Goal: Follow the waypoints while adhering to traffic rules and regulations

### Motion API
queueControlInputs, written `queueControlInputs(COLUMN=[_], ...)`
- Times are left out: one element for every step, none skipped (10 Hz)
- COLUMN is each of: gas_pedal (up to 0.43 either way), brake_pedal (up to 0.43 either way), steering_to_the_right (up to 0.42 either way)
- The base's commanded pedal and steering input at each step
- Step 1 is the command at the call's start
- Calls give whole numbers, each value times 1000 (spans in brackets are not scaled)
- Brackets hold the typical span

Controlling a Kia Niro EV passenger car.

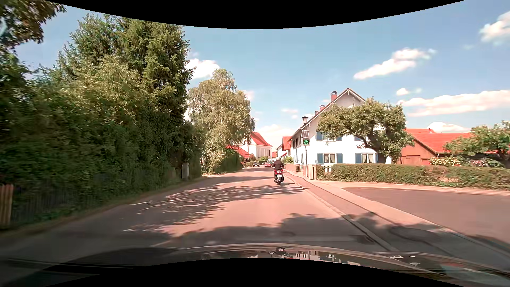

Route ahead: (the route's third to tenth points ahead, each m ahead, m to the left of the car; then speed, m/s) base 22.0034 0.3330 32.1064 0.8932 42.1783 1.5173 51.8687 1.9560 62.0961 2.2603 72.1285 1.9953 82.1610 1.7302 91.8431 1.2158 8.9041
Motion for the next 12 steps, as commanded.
queueControlInputs(gas_pedal=[240, 240, 240, 240, 240, 240, 240, 240, 240, 240, 240, 228], brake_pedal=[12, 12, 12, 12, 6, 12, 12, 6, 12, 12, 12, 12], steering_to_the_right=[0, 0, 0, 0, 0, 0, -1, -1, -1, -1, -2, -2])
